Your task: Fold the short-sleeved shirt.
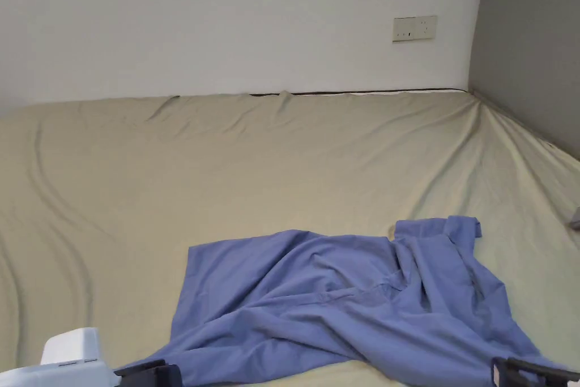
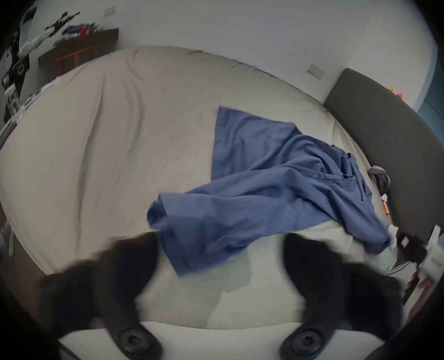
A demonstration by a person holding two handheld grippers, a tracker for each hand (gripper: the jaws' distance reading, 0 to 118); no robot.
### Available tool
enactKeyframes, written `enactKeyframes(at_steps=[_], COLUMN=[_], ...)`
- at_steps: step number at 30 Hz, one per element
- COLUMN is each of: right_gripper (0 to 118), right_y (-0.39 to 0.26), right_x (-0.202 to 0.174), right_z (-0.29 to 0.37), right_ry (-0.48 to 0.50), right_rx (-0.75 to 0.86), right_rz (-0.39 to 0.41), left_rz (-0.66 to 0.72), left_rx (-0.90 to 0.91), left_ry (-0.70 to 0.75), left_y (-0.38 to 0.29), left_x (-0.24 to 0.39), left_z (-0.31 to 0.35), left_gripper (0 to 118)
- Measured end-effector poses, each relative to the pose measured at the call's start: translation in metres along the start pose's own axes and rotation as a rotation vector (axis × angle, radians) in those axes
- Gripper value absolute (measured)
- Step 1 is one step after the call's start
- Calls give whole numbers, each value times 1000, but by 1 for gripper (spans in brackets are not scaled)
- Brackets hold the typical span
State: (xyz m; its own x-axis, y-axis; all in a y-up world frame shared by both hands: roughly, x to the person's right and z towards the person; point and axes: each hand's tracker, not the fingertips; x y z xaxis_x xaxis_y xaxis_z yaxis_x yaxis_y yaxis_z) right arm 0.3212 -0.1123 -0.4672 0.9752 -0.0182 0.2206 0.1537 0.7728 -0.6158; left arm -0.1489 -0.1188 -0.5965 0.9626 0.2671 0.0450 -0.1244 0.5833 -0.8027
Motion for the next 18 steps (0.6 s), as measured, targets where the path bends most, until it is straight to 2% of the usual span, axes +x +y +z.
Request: enactKeyframes(at_steps=[1, 2, 5, 7, 8, 9, 11, 12, 13, 14, 15, 16, 18], right_gripper=[118, 117, 117, 115, 110, 96, 3, 0, 0, 0, 0, 0, 0], right_y=[-3, -2, 8, 19, 24, 30, 42, 46, 48, 56, 58, 62, 66], right_x=[2, 4, 9, 5, 2, -1, -6, -9, -14, -16, -19, -20, -22], right_z=[7, 13, 27, 38, 44, 49, 54, 54, 54, 58, 55, 55, 50], right_ry=[-16, -43, -18, 12, 32, 60, 123, 137, 136, 113, 167, 187, 230], right_rx=[51, 93, 122, 218, 268, 312, 362, 388, 351, 437, 372, 425, 409], right_rz=[18, 33, -42, -45, -48, -49, -38, -33, -37, -10, -44, -3, -21], left_rz=[43, 71, 52, -16, -41, -64, -116, -135, -145, -138, -148, -162, -148], left_rx=[24, 65, 88, 156, 184, 197, 222, 232, 230, 229, 230, 228, 212], left_ry=[-12, -28, -49, -49, -44, -34, -28, -28, -20, -27, -42, -56, -43], left_y=[-2, -3, 6, 11, 13, 16, 18, 20, 21, 21, 21, 20, 20], left_x=[-2, -3, 4, 15, 21, 27, 35, 39, 42, 43, 41, 41, 37], left_z=[5, 11, 30, 42, 48, 53, 61, 63, 63, 63, 63, 62, 53], left_gripper=[118, 117, 117, 116, 112, 103, 37, 5, 1, 1, 1, 1, 4])
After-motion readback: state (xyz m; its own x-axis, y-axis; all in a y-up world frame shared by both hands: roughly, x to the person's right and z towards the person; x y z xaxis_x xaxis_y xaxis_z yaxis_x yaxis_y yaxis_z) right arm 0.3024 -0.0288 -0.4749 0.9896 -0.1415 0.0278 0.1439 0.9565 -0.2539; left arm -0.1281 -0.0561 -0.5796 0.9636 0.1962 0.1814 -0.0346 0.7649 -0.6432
